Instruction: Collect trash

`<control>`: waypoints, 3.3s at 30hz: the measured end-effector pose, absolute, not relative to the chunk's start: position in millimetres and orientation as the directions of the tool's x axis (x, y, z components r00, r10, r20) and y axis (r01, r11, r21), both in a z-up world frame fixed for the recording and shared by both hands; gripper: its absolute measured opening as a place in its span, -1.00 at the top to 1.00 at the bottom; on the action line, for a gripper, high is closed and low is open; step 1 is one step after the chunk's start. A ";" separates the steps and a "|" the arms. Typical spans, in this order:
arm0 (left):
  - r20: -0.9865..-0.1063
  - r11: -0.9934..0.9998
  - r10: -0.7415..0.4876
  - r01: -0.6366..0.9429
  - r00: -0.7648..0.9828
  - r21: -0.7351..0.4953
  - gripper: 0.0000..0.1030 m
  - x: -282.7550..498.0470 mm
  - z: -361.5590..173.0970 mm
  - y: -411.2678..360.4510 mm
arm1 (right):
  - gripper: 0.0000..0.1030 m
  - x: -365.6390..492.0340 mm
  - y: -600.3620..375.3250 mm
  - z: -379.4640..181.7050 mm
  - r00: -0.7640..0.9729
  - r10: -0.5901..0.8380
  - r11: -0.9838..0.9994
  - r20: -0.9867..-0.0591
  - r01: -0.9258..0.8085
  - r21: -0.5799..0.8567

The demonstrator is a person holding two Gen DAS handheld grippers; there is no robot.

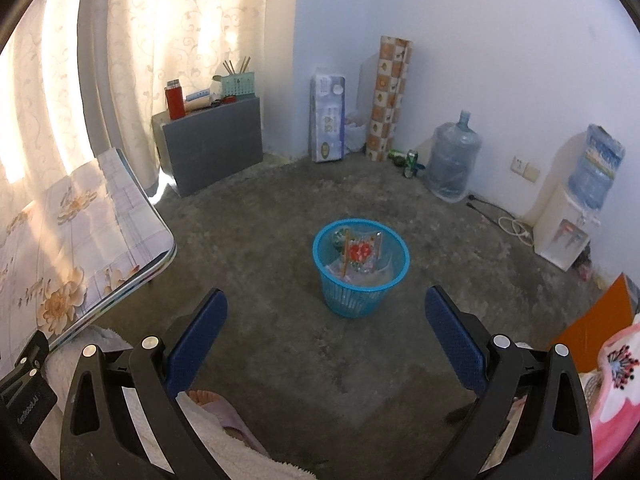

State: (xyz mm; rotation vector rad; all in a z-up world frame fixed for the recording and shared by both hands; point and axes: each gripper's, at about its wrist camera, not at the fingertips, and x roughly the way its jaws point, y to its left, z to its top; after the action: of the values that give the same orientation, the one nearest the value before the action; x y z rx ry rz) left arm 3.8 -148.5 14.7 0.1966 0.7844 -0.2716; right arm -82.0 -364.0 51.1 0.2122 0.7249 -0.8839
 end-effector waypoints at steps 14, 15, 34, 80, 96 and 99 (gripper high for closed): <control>-0.715 0.949 -0.167 0.307 0.679 0.071 -0.89 0.2 17.1 -148.7 | -0.84 -78.2 -361.2 54.1 0.420 -0.631 0.637 -0.653 0.760 -0.127; -0.716 0.949 -0.166 0.307 0.678 0.070 -0.89 0.4 16.8 -148.2 | -0.84 -77.8 -361.0 54.3 0.421 -0.630 0.639 -0.653 0.759 -0.127; -0.721 0.951 -0.166 0.302 0.673 0.063 -0.89 2.7 16.1 -145.4 | -0.84 -76.8 -359.6 54.5 0.422 -0.631 0.641 -0.651 0.756 -0.130; -0.722 0.952 -0.169 0.301 0.671 0.058 -0.89 0.5 17.3 -145.4 | -0.84 -76.4 -358.0 54.4 0.422 -0.629 0.642 -0.652 0.755 -0.131; -0.720 0.952 -0.170 0.299 0.673 0.055 -0.89 0.5 19.7 -144.8 | -0.84 -77.5 -357.6 54.4 0.423 -0.629 0.642 -0.652 0.755 -0.130; -0.719 0.953 -0.170 0.298 0.674 0.054 -0.89 0.4 19.9 -145.0 | -0.84 -77.2 -357.7 54.4 0.423 -0.627 0.643 -0.655 0.755 -0.128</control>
State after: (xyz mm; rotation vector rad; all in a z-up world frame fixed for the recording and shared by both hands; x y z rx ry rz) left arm 0.4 -145.0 19.9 0.1724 0.7893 -0.2652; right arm -77.2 -357.7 54.4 0.1966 0.7294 -0.8716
